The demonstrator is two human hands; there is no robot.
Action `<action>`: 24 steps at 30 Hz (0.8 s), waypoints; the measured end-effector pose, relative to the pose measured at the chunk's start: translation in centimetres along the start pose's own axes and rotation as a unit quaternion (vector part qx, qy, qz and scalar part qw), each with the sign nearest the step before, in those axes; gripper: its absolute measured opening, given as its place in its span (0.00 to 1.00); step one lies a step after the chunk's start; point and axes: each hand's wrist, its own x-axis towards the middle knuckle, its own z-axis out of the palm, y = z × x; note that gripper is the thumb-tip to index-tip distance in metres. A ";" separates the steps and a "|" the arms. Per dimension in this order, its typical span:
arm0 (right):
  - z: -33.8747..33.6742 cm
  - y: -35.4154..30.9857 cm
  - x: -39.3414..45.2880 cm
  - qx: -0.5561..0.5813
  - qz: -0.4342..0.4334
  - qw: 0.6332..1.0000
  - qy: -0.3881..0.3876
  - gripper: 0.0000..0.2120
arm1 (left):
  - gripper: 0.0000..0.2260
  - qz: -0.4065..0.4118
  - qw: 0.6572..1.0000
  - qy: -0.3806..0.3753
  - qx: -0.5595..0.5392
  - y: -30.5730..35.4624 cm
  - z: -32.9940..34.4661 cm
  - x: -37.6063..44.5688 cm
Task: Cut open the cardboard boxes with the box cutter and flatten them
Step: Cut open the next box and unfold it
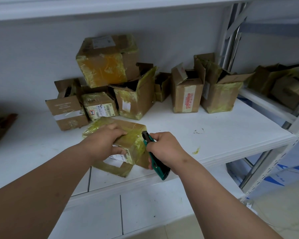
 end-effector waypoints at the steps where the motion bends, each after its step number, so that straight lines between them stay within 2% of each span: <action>1: 0.0 -0.1 -0.3 0.002 0.001 1.000 -0.003 0.12 | 0.32 0.001 1.000 0.001 -0.001 0.0 0.0 0.0; 7: 0.3 0.0 -1.2 0.002 0.009 1.000 -0.004 0.16 | 0.30 0.006 1.000 0.002 0.011 0.1 -0.1 0.1; 14: 1.1 0.2 -2.5 0.001 0.021 1.000 -0.016 0.14 | 0.28 0.015 1.000 0.001 0.016 0.6 -0.6 0.4; 24: 0.8 -0.1 -2.7 -0.006 0.001 0.999 0.034 0.21 | 0.23 0.001 0.999 -0.023 0.029 1.0 -1.2 0.4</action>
